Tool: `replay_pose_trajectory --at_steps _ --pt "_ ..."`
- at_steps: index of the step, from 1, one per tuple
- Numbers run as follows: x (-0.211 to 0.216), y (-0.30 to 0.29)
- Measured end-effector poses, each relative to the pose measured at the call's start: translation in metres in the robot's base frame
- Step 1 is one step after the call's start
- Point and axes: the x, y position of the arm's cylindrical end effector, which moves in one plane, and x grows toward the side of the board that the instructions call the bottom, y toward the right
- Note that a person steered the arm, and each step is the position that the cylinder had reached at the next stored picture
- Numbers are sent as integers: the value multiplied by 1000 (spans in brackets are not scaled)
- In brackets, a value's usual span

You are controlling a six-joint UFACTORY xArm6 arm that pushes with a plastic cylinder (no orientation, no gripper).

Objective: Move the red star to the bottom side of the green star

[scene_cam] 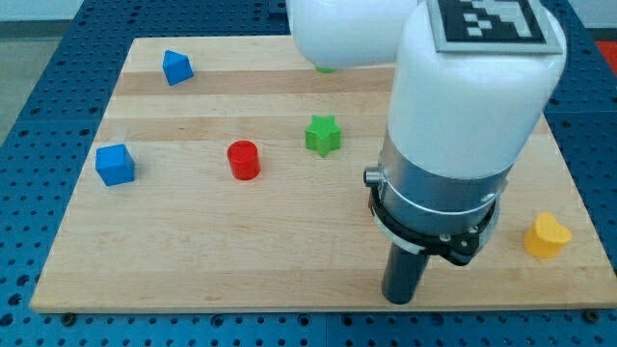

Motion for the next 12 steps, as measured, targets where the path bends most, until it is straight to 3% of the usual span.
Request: replay_pose_trajectory --at_steps 1,3,4,6,7,8,12 --pt "-5 5" --pt "-92 37" --pt "-92 37" --pt "-27 48" --pt "-36 48" --pt "-119 47" --pt "-102 -18"
